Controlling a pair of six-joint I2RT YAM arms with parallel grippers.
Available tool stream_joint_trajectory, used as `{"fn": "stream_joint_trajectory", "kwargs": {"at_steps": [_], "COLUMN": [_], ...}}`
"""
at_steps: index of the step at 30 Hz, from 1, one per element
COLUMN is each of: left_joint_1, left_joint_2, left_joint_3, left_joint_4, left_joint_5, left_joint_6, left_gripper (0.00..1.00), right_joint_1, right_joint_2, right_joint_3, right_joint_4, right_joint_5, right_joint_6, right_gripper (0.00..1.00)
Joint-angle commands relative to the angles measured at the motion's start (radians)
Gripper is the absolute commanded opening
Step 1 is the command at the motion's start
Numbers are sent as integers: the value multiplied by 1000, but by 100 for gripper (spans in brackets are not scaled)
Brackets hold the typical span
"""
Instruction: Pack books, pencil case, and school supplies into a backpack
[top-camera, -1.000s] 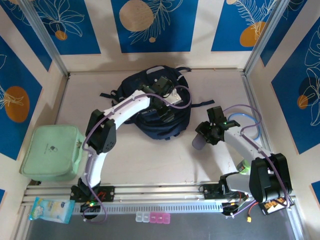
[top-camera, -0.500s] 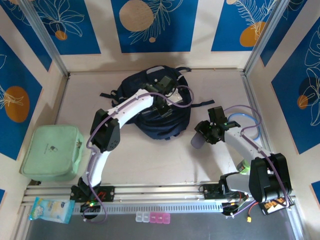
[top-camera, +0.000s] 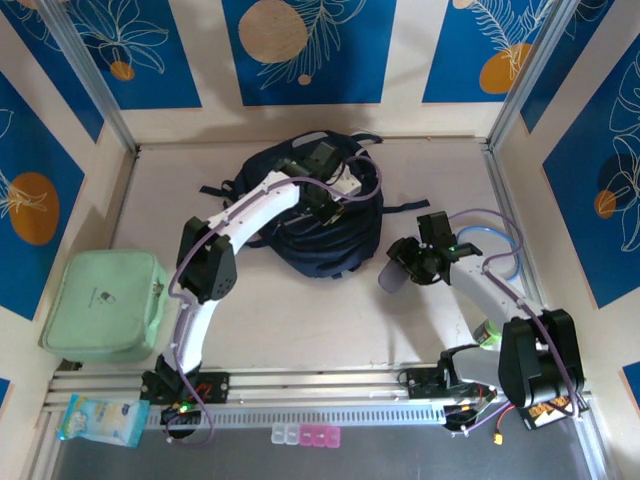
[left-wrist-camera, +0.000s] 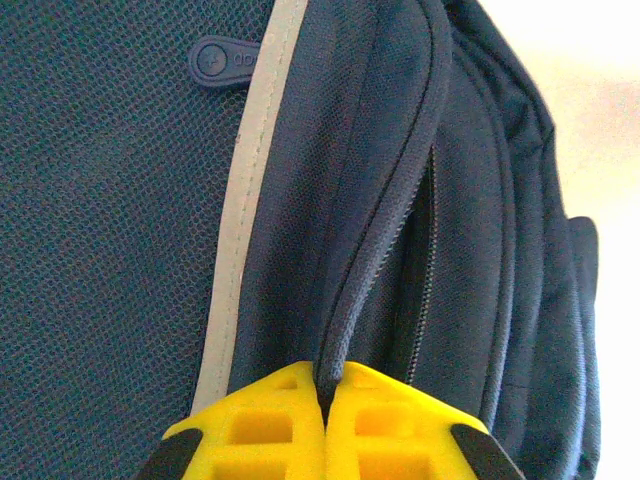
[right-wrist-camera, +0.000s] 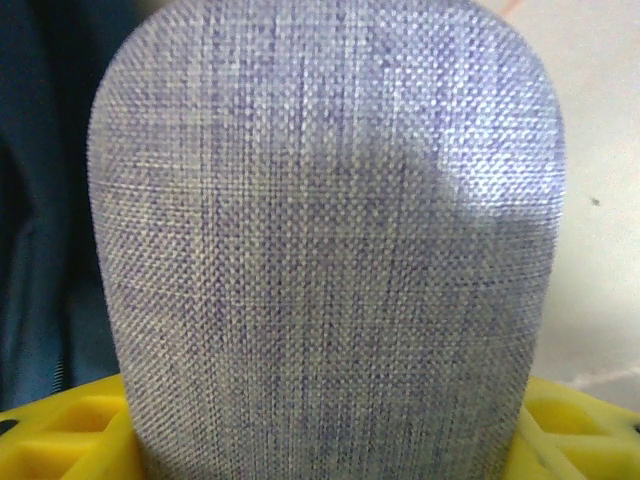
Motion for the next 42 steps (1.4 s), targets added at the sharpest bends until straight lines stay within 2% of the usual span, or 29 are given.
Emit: {"fn": "stream_joint_trajectory", "kwargs": {"at_steps": [1, 4, 8, 10, 13, 15, 19, 24, 32, 42], "left_joint_1": [25, 26, 17, 7, 2, 1, 4, 21, 37, 47], "left_joint_2": [-98, -142, -185, -196, -207, -216, -236, -228, -226, -224], "left_joint_3": [41, 40, 47, 50, 61, 76, 80, 84, 83, 84], "left_joint_4": [27, 59, 99, 123, 160, 177, 228, 239, 255, 270], "left_joint_5": [100, 144, 299, 327, 316, 272, 220, 192, 212, 234], "left_joint_6": [-70, -108, -159, -193, -259, -299, -343, -415, -464, -479], "left_gripper": [0, 0, 0, 0, 0, 0, 0, 0, 0, 0], "right_joint_1": [-12, -14, -7, 8, 35, 42, 50, 95, 129, 122], "right_joint_2": [-60, -76, -43, -15, 47, 107, 220, 296, 332, 446], "right_joint_3": [-18, -13, 41, 83, 155, 214, 303, 412, 454, 531], "right_joint_4": [111, 194, 318, 359, 392, 355, 357, 258, 142, 198], "right_joint_5": [-92, -162, -281, -303, -298, -273, -317, -290, -225, -290], "right_joint_6": [-22, -28, -14, 7, 45, 106, 184, 239, 296, 281], "right_gripper": [60, 60, 60, 60, 60, 60, 59, 60, 63, 71]}}
